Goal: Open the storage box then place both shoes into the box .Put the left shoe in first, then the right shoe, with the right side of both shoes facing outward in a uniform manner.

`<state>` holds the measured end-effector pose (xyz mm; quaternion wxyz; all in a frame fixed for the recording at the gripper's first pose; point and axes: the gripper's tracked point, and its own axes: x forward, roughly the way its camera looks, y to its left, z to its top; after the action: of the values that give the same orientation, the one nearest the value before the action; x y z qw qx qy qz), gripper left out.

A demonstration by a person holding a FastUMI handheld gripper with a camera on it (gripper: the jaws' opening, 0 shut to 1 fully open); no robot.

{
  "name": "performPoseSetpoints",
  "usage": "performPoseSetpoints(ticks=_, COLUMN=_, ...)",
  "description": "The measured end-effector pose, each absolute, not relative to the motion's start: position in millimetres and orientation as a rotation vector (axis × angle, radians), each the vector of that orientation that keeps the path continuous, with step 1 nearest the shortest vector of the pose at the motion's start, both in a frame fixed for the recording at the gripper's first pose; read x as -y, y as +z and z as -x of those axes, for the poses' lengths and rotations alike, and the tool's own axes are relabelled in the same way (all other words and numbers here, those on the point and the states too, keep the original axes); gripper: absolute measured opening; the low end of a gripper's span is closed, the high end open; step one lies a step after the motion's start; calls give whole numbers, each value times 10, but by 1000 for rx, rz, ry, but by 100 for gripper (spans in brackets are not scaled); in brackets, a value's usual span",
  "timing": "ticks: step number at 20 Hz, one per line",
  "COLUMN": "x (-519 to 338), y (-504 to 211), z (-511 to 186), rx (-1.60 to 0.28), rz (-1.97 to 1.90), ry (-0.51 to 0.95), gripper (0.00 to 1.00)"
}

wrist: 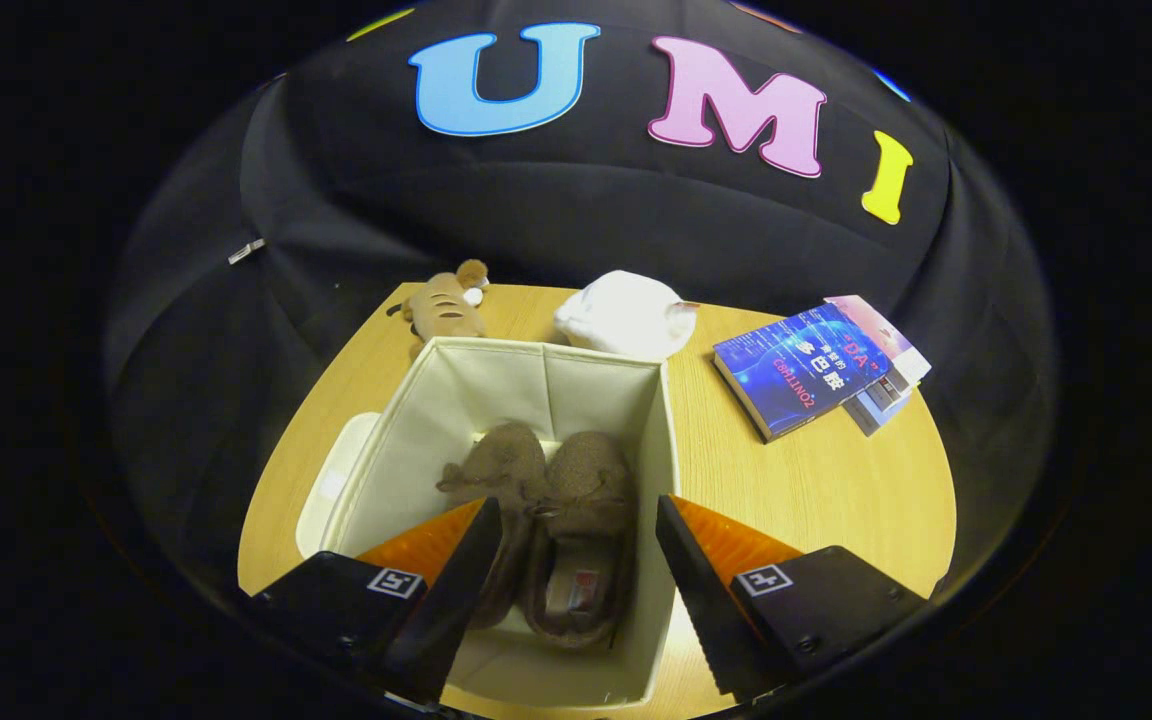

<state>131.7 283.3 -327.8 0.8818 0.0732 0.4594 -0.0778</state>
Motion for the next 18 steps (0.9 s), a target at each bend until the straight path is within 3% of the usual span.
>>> performPoseSetpoints(ticks=6, x=-2834, y=-3120, z=-1312, rx=-914, rz=-158, ry=-143, gripper=98)
performPoseSetpoints(ticks=10, x=-2682, y=-2755, z=-1358, rx=-792, rz=-161, ry=-112, gripper=98)
performPoseSetpoints(ticks=18, x=-1627, y=-2096, z=-1144, rx=-600, rz=-62, ry=-113, gripper=97)
